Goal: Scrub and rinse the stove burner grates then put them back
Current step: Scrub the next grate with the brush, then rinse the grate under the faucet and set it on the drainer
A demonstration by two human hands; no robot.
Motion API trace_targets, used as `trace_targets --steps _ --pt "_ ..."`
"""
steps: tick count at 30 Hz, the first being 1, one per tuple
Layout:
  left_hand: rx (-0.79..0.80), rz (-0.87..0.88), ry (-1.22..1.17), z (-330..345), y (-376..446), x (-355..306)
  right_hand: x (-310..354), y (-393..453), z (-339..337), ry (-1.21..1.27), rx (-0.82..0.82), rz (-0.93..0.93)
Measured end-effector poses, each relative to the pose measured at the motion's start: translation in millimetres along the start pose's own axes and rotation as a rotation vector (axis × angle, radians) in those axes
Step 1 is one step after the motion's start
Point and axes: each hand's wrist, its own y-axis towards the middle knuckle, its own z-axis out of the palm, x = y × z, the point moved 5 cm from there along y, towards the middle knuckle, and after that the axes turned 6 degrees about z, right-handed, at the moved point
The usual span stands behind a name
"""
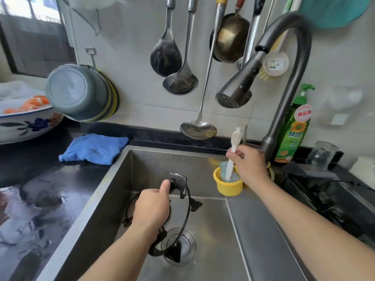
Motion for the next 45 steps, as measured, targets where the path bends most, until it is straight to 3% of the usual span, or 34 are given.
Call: trace_targets --steps 4,6,12,17,21,25,28,33,36,39,42,45 --pt "0.029 -0.007 0.034 4 -1 -1 -29 15 37 -0.206 0.246 0.084" --pt "0.048 -0.005 0.054 4 -1 -1 -34 17 45 -0.219 0.282 0.13" --pt "0.131 0.076 0.027 10 -3 -2 -28 21 49 -0.305 0.117 0.098" --pt "0.175 0.107 0.083 16 -2 0 -9 41 10 -0.293 -0.198 0.072" --pt "0.254 -0.051 -0.126 20 -4 4 -17 61 10 -0.193 0.042 0.367" --pt "0.285 -0.144 -0.26 22 -9 4 -23 63 14 -0.348 0.145 0.312" --pt "0.318 -0.152 -0.29 20 -15 -3 -9 42 9 -0.138 0.246 0.351" --pt "0.354 -0.197 -0.317 14 -22 -5 58 4 -45 0.529 0.028 0.154" --pt "0.333 -0.233 -0.332 11 -20 -2 111 -11 -76 0.815 0.096 0.103" --pt "0.342 -0.187 -0.271 9 -23 -7 149 -3 -97 0.886 0.125 0.116" --pt "0.322 -0.118 -0.24 7 -24 -9 163 16 -108 0.885 0.01 0.119" --pt "0.326 -0.085 -0.185 9 -20 -5 161 23 -104 0.736 -0.061 0.065"
